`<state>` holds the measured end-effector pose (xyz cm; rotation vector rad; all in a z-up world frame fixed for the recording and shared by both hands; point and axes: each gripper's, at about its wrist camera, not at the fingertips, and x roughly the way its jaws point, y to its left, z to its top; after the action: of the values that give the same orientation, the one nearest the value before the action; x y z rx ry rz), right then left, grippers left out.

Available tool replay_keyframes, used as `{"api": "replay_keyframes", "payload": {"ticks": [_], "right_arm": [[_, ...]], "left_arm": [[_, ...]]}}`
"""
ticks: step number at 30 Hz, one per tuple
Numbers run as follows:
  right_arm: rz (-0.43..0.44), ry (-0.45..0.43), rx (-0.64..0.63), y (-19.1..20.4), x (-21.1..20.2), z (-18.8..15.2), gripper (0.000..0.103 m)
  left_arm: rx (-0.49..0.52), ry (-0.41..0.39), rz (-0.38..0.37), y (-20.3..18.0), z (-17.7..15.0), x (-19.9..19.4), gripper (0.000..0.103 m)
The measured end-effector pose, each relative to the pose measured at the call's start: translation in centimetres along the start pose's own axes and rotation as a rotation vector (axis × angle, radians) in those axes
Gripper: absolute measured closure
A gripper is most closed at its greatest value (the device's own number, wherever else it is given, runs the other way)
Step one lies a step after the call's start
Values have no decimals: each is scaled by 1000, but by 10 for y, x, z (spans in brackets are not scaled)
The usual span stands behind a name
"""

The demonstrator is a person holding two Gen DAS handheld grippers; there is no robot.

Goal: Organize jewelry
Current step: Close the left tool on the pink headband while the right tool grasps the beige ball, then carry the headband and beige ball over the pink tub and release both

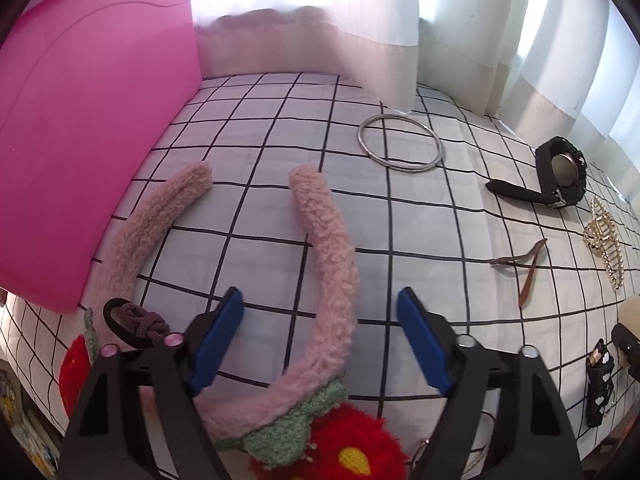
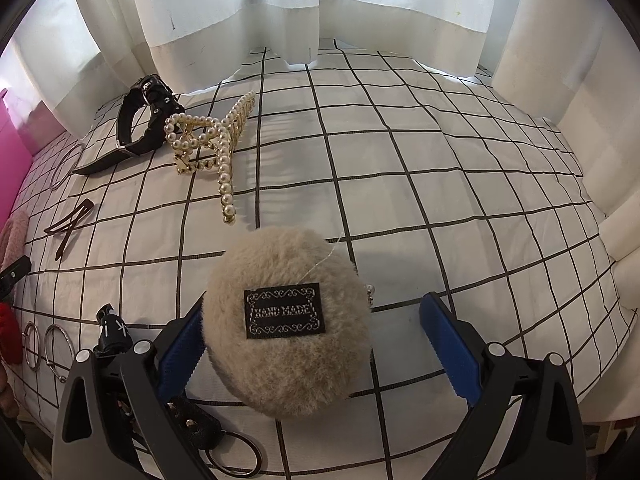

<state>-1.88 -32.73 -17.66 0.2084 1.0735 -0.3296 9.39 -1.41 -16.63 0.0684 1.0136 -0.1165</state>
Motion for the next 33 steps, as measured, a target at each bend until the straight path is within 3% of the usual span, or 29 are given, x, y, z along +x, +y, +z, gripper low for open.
{"api": "replay_keyframes", "payload": {"ticks": [1, 3, 5, 6, 15, 22, 28, 33], "right_arm": [[7, 0, -5, 0, 0, 0, 10], [17, 1, -14, 1, -1, 0, 11], [21, -20, -24, 1, -7, -1, 27], [20, -27, -33, 2, -9, 0, 45], [113, -25, 28, -9, -23, 4, 49], [181, -99, 10, -1, -72, 23, 49], [272, -201, -35, 27, -129, 52, 49], [377, -296, -119, 75, -175, 82, 49]], "left_arm": [[13, -1, -8, -3, -1, -3, 54], [32, 1, -12, -7, -3, -7, 86], [36, 9, -21, -7, -4, -9, 91], [35, 11, -22, -7, -4, -10, 93], [7, -45, -98, -1, 4, -47, 94], [-33, -132, -183, 2, 25, -106, 94], [-52, -236, -245, 9, 49, -164, 94], [-64, -349, -278, 24, 77, -215, 94]]}}
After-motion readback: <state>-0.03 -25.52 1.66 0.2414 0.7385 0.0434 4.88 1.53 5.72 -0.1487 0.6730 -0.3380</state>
